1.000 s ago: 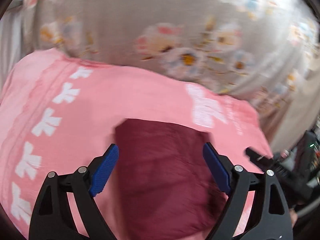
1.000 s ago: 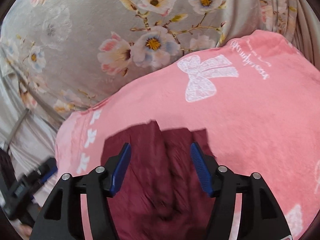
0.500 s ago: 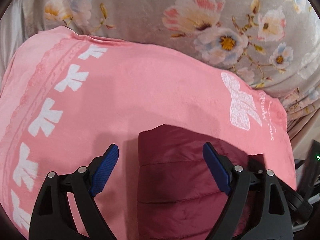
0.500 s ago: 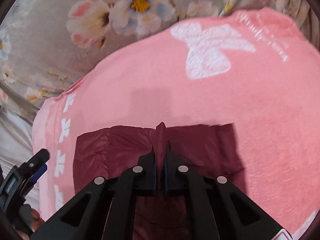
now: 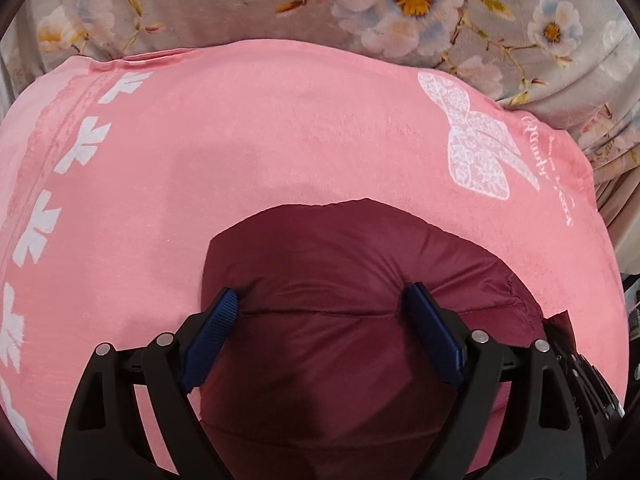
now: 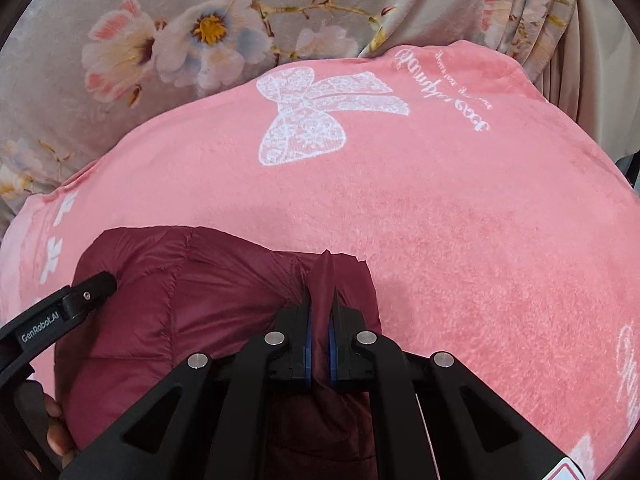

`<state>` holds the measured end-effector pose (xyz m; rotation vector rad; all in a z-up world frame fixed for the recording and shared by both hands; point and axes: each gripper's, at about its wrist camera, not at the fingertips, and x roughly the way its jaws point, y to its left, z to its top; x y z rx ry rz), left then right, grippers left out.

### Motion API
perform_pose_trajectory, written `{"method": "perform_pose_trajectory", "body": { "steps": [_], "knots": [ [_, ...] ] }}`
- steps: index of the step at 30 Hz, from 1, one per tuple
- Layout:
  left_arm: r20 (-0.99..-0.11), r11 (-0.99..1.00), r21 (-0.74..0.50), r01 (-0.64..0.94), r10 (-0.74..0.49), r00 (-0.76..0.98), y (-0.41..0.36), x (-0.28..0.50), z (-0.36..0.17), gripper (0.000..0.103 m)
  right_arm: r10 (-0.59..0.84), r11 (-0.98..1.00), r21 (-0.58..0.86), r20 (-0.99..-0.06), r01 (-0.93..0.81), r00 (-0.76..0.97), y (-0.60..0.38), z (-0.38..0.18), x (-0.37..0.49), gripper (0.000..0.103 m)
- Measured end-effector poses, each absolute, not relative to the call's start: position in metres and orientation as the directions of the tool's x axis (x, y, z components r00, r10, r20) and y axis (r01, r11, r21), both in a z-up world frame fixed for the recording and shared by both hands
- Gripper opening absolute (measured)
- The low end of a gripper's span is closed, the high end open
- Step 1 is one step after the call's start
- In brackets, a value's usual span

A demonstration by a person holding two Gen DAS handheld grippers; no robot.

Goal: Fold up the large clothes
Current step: 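Shift the folded jacket bundle with both grippers and release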

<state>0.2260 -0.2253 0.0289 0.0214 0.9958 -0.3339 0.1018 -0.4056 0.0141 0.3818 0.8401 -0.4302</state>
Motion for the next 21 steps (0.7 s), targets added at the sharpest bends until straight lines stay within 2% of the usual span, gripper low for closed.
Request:
{"method": "perform_pose_trajectory", "body": {
  "steps": [11, 21],
  "knots": [
    [-0.819, 0.960, -0.047, 0.275, -0.195, 0.540, -0.241, 0.227, 0.004, 0.096, -0.175, 0.864, 0.167, -0.784, 0.474, 0.595, -0.414, -0.018, 0.116, 0.007],
    [-0.778, 0.963, 0.024, 0.267, -0.149, 0.610, -0.249, 0.219, -0.005, 0.098, -0.191, 0.879, 0.149, -0.762, 0.453, 0.619, -0.411, -0.026, 0.116, 0.007]
  ]
}}
